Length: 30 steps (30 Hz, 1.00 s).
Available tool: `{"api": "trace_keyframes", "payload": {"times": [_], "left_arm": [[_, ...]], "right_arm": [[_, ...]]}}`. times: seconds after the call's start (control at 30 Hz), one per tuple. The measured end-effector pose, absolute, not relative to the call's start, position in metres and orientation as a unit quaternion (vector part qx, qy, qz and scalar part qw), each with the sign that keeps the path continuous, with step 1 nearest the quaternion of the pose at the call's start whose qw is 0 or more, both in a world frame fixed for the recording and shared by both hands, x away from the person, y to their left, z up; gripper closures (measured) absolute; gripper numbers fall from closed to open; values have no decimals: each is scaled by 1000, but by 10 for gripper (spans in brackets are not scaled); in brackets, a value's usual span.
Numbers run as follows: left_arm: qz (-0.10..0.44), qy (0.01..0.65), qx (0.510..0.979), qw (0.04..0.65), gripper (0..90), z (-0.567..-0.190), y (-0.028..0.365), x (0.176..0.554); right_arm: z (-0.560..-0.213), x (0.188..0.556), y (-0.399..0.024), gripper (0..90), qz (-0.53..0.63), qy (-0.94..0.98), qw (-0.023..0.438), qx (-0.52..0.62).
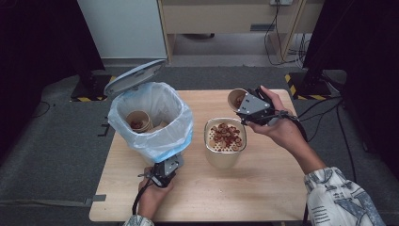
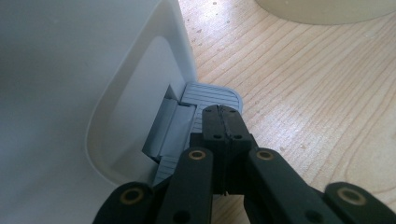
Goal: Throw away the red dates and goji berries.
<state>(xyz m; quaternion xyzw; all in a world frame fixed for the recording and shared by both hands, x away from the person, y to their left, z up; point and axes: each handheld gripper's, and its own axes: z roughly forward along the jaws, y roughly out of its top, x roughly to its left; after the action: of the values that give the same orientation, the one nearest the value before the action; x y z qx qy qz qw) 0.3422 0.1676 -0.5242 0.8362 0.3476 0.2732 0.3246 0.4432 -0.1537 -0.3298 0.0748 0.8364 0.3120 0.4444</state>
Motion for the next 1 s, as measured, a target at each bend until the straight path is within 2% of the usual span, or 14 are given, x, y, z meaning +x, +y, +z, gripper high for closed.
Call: {"api": "trace_keyframes", "payload": {"times": [0.47, 1.0], "left_arm": [[274, 345, 839, 320, 892, -524, 168, 343], [278, 360, 831, 321, 892, -524, 167, 341]], "right_arm": [[-329, 437, -147, 309, 275, 829, 486, 29], [-328, 439, -152, 308, 275, 828, 486, 34]]}}
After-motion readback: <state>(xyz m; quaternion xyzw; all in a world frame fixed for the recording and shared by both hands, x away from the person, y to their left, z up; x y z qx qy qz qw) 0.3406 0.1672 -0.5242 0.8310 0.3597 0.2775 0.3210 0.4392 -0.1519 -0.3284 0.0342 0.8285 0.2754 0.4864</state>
